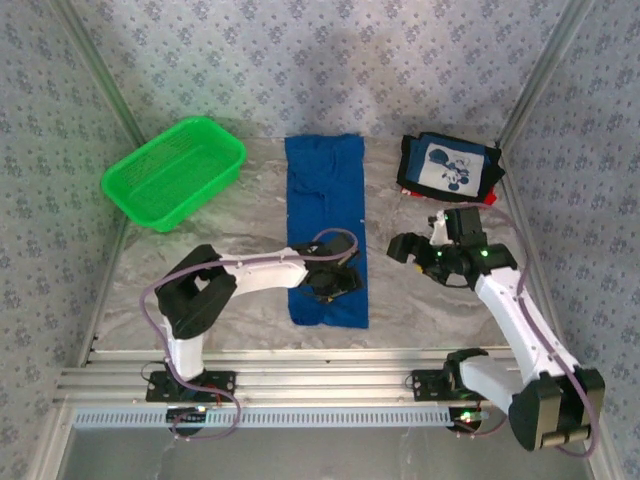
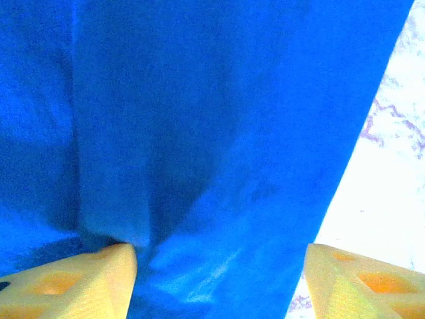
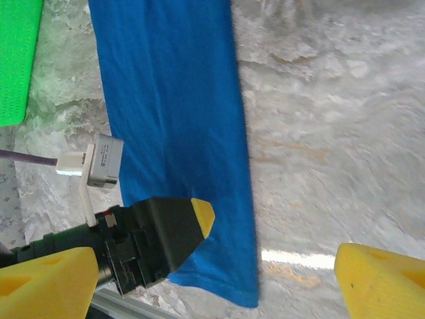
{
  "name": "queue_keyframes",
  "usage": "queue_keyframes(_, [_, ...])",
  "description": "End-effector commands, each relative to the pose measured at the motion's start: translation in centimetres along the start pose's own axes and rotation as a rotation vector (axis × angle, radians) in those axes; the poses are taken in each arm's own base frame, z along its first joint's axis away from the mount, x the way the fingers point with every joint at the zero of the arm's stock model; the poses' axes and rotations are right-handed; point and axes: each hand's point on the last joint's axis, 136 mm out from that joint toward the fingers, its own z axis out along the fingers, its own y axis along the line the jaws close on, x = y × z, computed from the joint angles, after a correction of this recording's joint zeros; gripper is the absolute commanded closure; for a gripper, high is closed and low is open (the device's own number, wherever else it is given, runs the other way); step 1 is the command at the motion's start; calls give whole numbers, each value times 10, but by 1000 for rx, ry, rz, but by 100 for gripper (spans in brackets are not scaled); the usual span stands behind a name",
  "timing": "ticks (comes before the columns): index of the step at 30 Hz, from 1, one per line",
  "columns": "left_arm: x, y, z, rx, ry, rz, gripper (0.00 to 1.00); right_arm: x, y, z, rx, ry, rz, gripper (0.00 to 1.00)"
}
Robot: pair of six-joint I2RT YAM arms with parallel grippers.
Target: Fold and stack the t-shirts
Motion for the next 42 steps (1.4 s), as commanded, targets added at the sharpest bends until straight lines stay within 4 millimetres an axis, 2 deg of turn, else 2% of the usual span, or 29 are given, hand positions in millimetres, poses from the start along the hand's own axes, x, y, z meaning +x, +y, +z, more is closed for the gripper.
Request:
queue_keyframes(1, [0,10,-43,0,-23,-10,28,21,-17,-22,77,-9,78,5])
queue_keyframes(3, [-2,28,-76,-10,-59,10,24,28,-17,-32,68,-47,136,5])
queue_keyframes(4, [-1,38,-91,-8,-81,12,22,36,-19,-33,63,-41,163,0])
queue_keyframes(5, [0,44,-103,2,-95,6,21,42,-22,-32,63,-29,176,0])
queue_keyframes(7, [5,64,-121,35,-121,-25,19,63,-27,-25,45,27,209,0])
queue_keyframes(9, [12,83,-127,65,-127,-47,17,77,-17,-13,-48,81,222,2])
queue_keyframes(13, [22,110,-118,156,-102,-75,18,90,-7,15,-113,140,181,7])
queue_keyframes(17, [16,115,-110,254,-111,-95,24,105,-2,45,-124,209,101,15])
queue_keyframes(19, [14,113,-104,267,-94,-90,28,113,-4,60,-125,240,102,22])
queue_keyframes(21, [18,115,-95,249,-58,-83,31,120,-11,69,-96,266,98,25])
queue_keyframes(24, [20,124,-81,200,-30,-103,33,124,-10,79,-107,287,91,26])
queue_keyframes(27, [14,117,-76,250,-55,-125,34,127,-6,88,-111,324,67,29])
queue_keyframes(32, [12,117,-66,231,-44,-132,37,131,-7,105,-100,367,60,34])
queue_keyframes(37, [12,110,-57,262,-27,-151,46,132,-5,112,-87,387,54,38])
queue_keyframes(42, [17,115,-49,239,-12,-149,52,139,-3,116,-80,418,42,42])
